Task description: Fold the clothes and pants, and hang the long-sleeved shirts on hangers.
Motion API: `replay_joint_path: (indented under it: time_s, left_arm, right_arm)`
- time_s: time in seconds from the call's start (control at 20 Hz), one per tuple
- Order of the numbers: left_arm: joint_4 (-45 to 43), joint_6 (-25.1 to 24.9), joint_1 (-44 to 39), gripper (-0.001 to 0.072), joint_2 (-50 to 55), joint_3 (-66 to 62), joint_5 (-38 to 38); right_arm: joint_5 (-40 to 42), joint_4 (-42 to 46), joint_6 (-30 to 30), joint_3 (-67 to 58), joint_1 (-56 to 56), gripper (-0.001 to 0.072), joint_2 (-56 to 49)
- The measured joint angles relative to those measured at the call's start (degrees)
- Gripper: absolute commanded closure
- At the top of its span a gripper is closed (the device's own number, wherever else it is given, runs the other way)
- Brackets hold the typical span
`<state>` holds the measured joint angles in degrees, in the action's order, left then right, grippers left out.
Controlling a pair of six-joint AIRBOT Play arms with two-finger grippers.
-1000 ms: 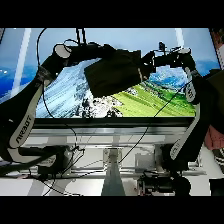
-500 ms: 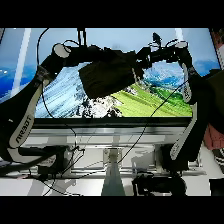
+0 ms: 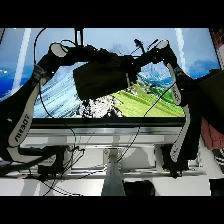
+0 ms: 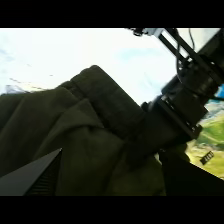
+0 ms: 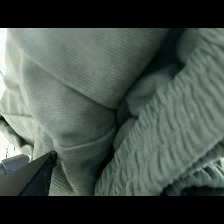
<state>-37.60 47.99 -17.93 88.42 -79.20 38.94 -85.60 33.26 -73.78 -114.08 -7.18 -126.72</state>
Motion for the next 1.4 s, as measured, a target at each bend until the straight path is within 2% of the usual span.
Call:
replay_joint_path:
  time_s: [0.15, 0.2, 0.25, 0.3, 0.35, 0.6, 0.85, 1.05, 1.4]
  left_arm:
    - [-2.3, 0.0, 1.9, 0.0013, 0.0, 0.0, 0.0]
    - [-2.7, 0.0, 2.4, 0.0013, 0.0, 0.0, 0.0]
    - [-3.0, 0.0, 2.9, 0.0013, 0.0, 0.0, 0.0]
    - [-3.2, 0.0, 3.3, 0.0012, -0.1, 0.0, 0.0]
    - [-3.4, 0.0, 3.7, 0.0013, -0.3, 0.0, 0.0]
    - [-5.9, -0.2, 5.6, 0.0013, -4.2, 0.0, 0.0]
    - [-12.3, -0.4, 6.7, 0.0013, -13.7, 0.0, 0.8]
    - [-15.3, -0.4, 7.0, 0.0013, -22.4, 0.0, 1.7]
    - [-15.9, -0.4, 7.0, 0.0012, -31.1, 0.0, 4.4]
  right_arm:
    - [2.5, 1.6, -0.2, 0.0, -4.6, 0.0022, 0.0]
    - [3.8, 2.6, -0.2, 0.0, -6.4, 0.0076, 0.0]
    - [5.2, 4.0, -0.2, 0.0, -8.3, 0.0314, 0.0]
    - [6.7, 5.5, -0.2, 0.0, -10.0, 0.0594, 0.0]
    - [8.2, 6.7, -0.2, 0.0, -11.7, 0.0679, 0.0]
    - [11.2, 14.3, -0.3, -1.6, -15.1, 0.0680, 1.2]
    - [11.4, 26.0, -3.0, -2.2, -8.7, 0.0680, 10.5]
    - [8.5, 35.3, -7.2, -2.4, 1.6, 0.0680, 21.9]
    - [-3.3, 52.5, -19.0, -2.4, 26.9, 0.0680, 39.6]
